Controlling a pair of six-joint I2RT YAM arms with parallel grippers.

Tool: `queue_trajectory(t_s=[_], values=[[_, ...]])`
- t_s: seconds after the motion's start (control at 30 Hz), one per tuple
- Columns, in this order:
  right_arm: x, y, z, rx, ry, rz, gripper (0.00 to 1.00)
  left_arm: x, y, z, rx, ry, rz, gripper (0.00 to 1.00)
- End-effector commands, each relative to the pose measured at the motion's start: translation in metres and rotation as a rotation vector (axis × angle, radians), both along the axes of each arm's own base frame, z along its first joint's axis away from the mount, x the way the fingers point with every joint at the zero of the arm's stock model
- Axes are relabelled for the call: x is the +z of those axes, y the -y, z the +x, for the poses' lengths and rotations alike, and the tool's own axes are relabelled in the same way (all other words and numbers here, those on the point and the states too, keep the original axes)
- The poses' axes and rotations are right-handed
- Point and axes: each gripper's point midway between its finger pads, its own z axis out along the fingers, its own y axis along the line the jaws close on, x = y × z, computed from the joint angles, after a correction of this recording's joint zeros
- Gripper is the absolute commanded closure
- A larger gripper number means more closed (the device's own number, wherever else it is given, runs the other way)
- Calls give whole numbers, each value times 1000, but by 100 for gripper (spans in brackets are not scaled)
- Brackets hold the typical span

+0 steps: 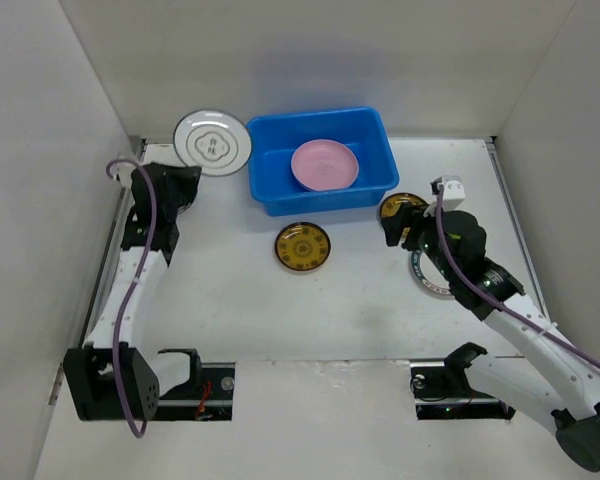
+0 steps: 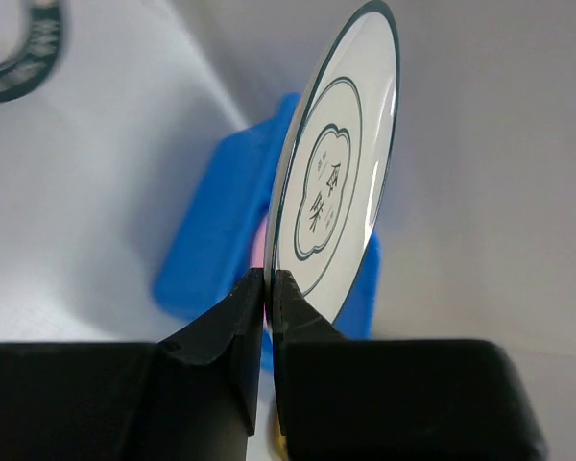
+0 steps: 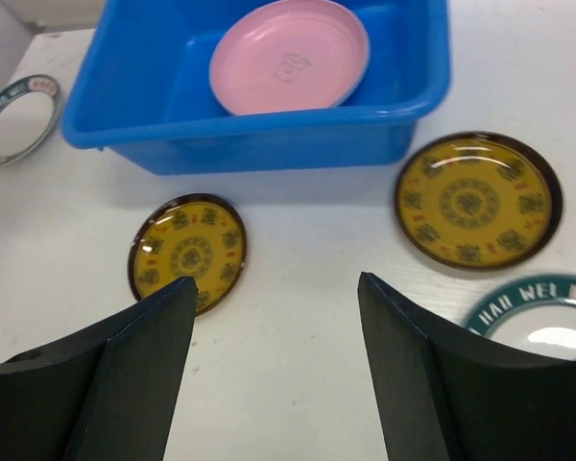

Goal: Place the plates into the plastic bin on the countertop

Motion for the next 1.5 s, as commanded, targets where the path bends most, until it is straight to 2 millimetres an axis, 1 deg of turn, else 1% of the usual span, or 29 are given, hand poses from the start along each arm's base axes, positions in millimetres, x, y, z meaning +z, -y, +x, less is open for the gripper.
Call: queue_trajectory(t_s=[0.0,0.07,0.1,0.13,0.2,0.3,0.33,0.37,0.4,0.47,0.57,0.7,0.87,0.97,1.0,1.07,1.13,1.17,1.2,1.27,1.3,1.33,1.37,1.4,1.47], values=[[10,30,-3,-119,-6,35,27,68,41,31,-166,148,76,100],[7,45,-6,-172,-33,54,27,82,73,51,-274,171,87,100],[5,52,-8,-199,-48,65,27,84,88,61,-323,172,89,100],[3,59,-10,-222,-64,77,27,84,103,71,-371,169,90,100],[-2,73,-15,-271,-92,98,27,77,130,91,-453,158,88,100],[-10,88,-24,-318,-123,110,28,59,167,118,-561,137,79,99],[-12,92,-26,-333,-130,112,28,49,180,129,-596,124,76,99],[-14,95,-29,-344,-136,115,28,44,188,135,-619,119,74,99],[-16,98,-31,-350,-142,119,28,33,201,144,-656,109,72,99],[-19,102,-35,-365,-151,129,28,16,217,157,-691,94,76,99],[-23,109,-42,-389,-162,140,28,-11,232,174,-720,71,90,99],[-30,118,-49,-426,-182,149,28,-44,243,189,-740,29,99,98],[-38,129,-58,-463,-203,153,28,-81,250,198,-755,-20,104,96],[-40,133,-59,-474,-203,160,28,-95,251,202,-758,-36,117,95],[-41,134,-60,-477,-204,163,28,-99,252,202,-758,-40,119,93],[-43,136,-61,-485,-211,165,28,-101,252,204,-761,-40,121,87],[-45,138,-62,-496,-219,166,28,-102,252,206,-758,-40,127,75],[-47,139,-63,-498,-223,169,28,-101,252,207,-758,-36,128,71],[-48,140,-64,-505,-228,174,28,-102,252,207,-759,-37,131,64],[-52,143,-65,-525,-244,191,28,-100,253,206,-762,-34,134,38],[-56,144,-66,-535,-260,199,27,-96,253,205,-763,-27,139,25],[-60,146,-67,-547,-278,208,27,-92,254,204,-764,-22,144,16],[-65,147,-69,-561,-297,219,27,-88,254,203,-767,-16,151,10],[-70,150,-70,-577,-319,231,27,-84,255,201,-773,-10,159,0],[-78,152,-72,-595,-357,254,27,-73,257,197,-780,7,172,0]])
